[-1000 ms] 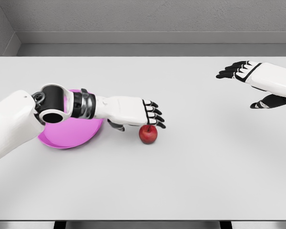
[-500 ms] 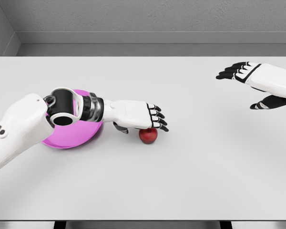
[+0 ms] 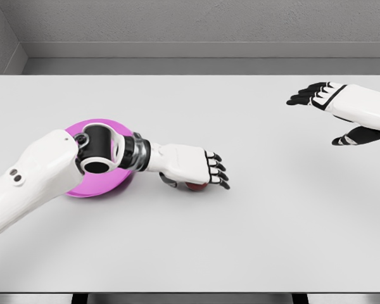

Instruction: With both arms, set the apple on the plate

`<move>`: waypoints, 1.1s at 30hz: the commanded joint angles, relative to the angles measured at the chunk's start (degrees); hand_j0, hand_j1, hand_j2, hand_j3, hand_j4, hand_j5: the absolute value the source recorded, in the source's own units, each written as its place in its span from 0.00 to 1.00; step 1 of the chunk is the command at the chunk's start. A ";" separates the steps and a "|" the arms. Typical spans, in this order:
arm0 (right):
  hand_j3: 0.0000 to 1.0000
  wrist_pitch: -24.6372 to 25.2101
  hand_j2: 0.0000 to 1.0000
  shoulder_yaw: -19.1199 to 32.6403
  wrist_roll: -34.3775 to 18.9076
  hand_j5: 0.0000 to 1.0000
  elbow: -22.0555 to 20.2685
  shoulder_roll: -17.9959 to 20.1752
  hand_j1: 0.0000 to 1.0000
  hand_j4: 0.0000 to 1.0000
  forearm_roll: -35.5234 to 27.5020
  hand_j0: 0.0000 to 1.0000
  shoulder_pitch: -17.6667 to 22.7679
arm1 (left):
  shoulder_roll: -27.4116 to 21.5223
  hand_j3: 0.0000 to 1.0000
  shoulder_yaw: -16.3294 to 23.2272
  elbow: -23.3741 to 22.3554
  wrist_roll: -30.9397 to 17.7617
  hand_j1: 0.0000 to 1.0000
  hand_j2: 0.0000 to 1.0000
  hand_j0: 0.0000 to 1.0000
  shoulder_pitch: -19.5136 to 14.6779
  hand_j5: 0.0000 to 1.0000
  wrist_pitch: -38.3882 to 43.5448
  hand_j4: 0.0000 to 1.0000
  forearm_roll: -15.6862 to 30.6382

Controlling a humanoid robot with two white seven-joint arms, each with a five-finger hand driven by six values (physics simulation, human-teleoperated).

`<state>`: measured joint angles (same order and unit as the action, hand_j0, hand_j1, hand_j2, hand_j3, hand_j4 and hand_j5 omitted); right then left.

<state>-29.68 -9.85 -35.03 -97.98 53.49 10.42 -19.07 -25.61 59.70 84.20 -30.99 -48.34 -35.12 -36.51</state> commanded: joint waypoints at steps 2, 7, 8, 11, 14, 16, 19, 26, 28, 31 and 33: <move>1.00 0.15 1.00 0.00 0.03 1.00 -0.02 0.04 1.00 1.00 -0.31 1.00 0.00 | -0.05 0.83 -0.02 0.00 -1.96 0.83 0.83 0.83 -0.09 0.83 0.12 0.83 0.12; 1.00 0.15 1.00 0.00 0.03 1.00 -0.02 0.04 1.00 1.00 -0.31 1.00 0.00 | -0.14 0.61 -0.02 0.00 -2.32 0.61 0.61 0.61 -0.09 0.61 0.12 0.61 0.12; 1.00 0.15 1.00 0.00 0.03 1.00 -0.02 0.04 1.00 1.00 -0.31 1.00 0.00 | -0.23 0.59 -0.02 0.00 -2.32 0.59 0.59 0.59 -0.09 0.59 0.12 0.59 0.12; 1.00 0.15 1.00 0.00 0.03 1.00 -0.02 0.04 1.00 1.00 -0.31 1.00 0.00 | -0.32 0.55 -0.02 0.00 -2.32 0.55 0.55 0.55 -0.09 0.55 0.12 0.55 0.12; 1.00 0.15 1.00 0.00 0.03 1.00 -0.02 0.12 1.00 1.00 -0.31 1.00 0.00 | -0.49 0.49 -0.11 0.08 -3.11 0.49 0.49 0.49 -0.09 0.49 0.12 0.49 0.12; 1.00 0.15 1.00 0.00 0.03 1.00 -0.02 0.12 1.00 1.00 -0.31 1.00 0.00 | -0.58 0.45 -0.11 0.09 -3.11 0.45 0.45 0.45 -0.09 0.45 0.12 0.45 0.12; 1.00 0.15 1.00 0.00 0.03 1.00 -0.11 0.12 1.00 1.00 -0.40 1.00 0.00 | -0.76 0.41 -0.46 0.09 -3.02 0.41 0.41 0.41 0.00 0.41 0.12 0.41 0.30; 1.00 0.15 1.00 0.00 0.03 1.00 -0.11 0.04 1.00 1.00 -0.31 1.00 0.00 | -2.07 0.34 -3.53 0.17 -2.49 0.34 0.34 0.34 0.26 0.34 0.12 0.34 3.46; 1.00 0.15 1.00 0.00 0.03 1.00 -0.20 0.04 1.00 1.00 -0.31 1.00 0.00 | -2.69 0.34 -3.53 0.26 -2.41 0.34 0.34 0.34 -0.09 0.34 0.12 0.34 3.99; 1.00 0.15 1.00 0.00 0.03 1.00 -0.20 0.04 1.00 1.00 -0.31 1.00 0.00 | -2.69 0.31 -5.73 0.35 -2.40 0.31 0.31 0.31 0.26 0.31 0.12 0.31 4.34; 1.00 0.15 1.00 0.00 0.03 1.00 -0.20 0.04 1.00 1.00 -0.31 1.00 0.00 | -3.74 0.31 -8.02 0.70 -2.49 0.31 0.31 0.31 0.44 0.31 0.12 0.31 4.34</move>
<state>-29.68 -9.85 -35.03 -98.16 53.51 10.42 -19.07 -28.73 53.52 84.69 -33.65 -47.99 -35.19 -32.46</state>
